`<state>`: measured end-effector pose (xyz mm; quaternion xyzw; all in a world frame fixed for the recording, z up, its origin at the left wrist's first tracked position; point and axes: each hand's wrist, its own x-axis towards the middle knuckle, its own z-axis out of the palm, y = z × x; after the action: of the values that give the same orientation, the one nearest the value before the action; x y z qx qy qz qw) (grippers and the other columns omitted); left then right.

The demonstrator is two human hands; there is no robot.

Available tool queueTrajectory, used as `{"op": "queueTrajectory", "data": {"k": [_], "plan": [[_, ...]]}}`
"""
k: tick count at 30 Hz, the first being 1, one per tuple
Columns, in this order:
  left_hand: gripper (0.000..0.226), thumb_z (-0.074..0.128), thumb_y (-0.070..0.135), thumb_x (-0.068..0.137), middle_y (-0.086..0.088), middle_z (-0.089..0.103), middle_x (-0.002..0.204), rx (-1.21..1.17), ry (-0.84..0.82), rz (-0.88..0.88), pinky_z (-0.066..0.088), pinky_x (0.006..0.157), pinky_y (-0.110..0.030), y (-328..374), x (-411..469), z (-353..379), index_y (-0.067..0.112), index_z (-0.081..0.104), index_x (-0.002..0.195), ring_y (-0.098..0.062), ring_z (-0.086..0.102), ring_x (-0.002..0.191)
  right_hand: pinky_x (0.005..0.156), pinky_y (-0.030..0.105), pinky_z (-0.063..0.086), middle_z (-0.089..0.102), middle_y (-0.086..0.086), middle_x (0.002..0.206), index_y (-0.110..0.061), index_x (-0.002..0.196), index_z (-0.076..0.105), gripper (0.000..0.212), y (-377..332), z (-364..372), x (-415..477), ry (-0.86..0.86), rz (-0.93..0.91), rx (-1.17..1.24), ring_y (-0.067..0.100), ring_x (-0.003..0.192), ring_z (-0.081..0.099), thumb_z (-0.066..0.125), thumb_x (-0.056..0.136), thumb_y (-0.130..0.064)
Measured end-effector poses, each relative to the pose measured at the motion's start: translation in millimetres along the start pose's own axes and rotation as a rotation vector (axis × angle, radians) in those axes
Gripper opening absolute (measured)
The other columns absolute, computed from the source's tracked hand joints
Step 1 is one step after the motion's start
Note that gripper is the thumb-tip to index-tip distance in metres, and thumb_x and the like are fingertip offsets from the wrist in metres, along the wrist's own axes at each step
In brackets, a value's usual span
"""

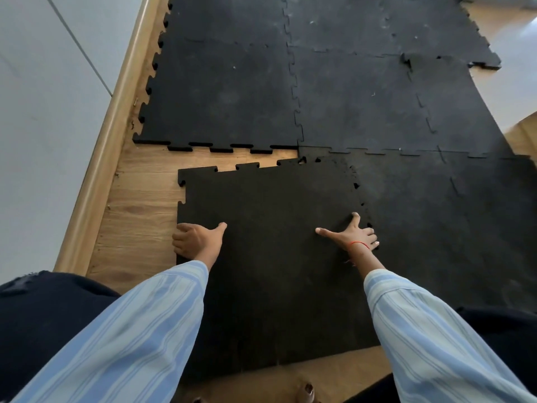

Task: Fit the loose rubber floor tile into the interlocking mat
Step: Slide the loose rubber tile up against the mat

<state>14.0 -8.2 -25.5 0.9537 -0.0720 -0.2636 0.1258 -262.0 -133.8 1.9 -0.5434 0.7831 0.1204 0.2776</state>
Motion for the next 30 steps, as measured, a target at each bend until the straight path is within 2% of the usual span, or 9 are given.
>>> {"op": "queueTrajectory", "data": {"k": [5,8,10,16,21,25,28,30], "plan": [[0.089,0.076,0.056,0.071,-0.022,0.046,0.134,-0.163,-0.057,-0.165,0.039,0.103,-0.047,-1,19,-13,0.004,0.04,0.133,-0.038,0.048,0.122,0.114,0.05,0.023,0.029,0.025,0.145,-0.033,0.143,0.021,0.115,0,-3,-2,0.027,0.022,0.11,0.042,0.135,0.027,0.076,0.05,-0.073],[0.079,0.074,0.06,0.07,-0.019,0.051,0.126,-0.185,-0.095,-0.166,0.045,0.098,-0.048,-6,26,-14,0.006,0.053,0.123,-0.036,0.052,0.114,0.108,0.047,0.029,0.037,0.023,0.139,-0.029,0.132,0.033,0.104,4,-6,-3,0.089,0.056,0.194,0.04,0.13,0.032,0.077,0.049,-0.073],[0.074,0.072,0.059,0.073,-0.018,0.052,0.126,-0.227,-0.096,-0.161,0.045,0.097,-0.047,-7,28,-14,0.007,0.054,0.122,-0.035,0.052,0.114,0.106,0.046,0.029,0.042,0.022,0.135,-0.024,0.121,0.041,0.093,6,-9,-3,0.146,0.088,0.28,0.04,0.127,0.035,0.077,0.05,-0.071],[0.077,0.07,0.06,0.074,-0.016,0.053,0.128,-0.287,-0.078,-0.152,0.044,0.097,-0.046,-6,29,-23,0.006,0.052,0.126,-0.035,0.052,0.117,0.11,0.046,0.024,0.042,0.021,0.138,-0.02,0.116,0.052,0.075,2,-17,-1,0.174,0.131,0.417,0.04,0.131,0.034,0.074,0.062,-0.066],[0.085,0.069,0.068,0.067,-0.016,0.054,0.127,-0.295,-0.026,-0.144,0.044,0.099,-0.05,-7,51,-45,0.008,0.052,0.126,-0.036,0.052,0.115,0.113,0.048,0.025,0.039,0.019,0.144,-0.021,0.126,0.055,0.08,-19,-19,-10,0.065,0.143,0.608,0.039,0.135,0.031,0.075,0.063,-0.064],[0.092,0.072,0.062,0.069,-0.019,0.048,0.136,-0.338,-0.007,-0.113,0.04,0.104,-0.05,1,73,-74,0.005,0.044,0.135,-0.038,0.047,0.124,0.108,0.052,0.035,0.042,0.016,0.141,-0.022,0.126,0.056,0.086,-42,-11,-22,0.012,0.119,0.727,0.038,0.131,0.036,0.077,0.056,-0.068],[0.099,0.072,0.054,0.075,-0.023,0.033,0.15,-0.387,-0.082,-0.035,0.028,0.113,-0.051,2,95,-100,0.0,0.029,0.146,-0.042,0.033,0.137,0.104,0.053,0.041,0.05,0.012,0.135,-0.022,0.123,0.056,0.09,-59,-4,-30,-0.022,0.069,0.796,0.036,0.126,0.043,0.077,0.051,-0.07],[0.103,0.072,0.052,0.075,-0.022,0.028,0.154,-0.457,-0.125,-0.022,0.027,0.114,-0.052,-1,112,-110,0.002,0.023,0.15,-0.041,0.03,0.14,0.103,0.054,0.042,0.054,0.009,0.131,-0.024,0.113,0.06,0.093,-70,2,-30,-0.05,0.043,0.87,0.035,0.123,0.047,0.077,0.036,-0.074]]}}
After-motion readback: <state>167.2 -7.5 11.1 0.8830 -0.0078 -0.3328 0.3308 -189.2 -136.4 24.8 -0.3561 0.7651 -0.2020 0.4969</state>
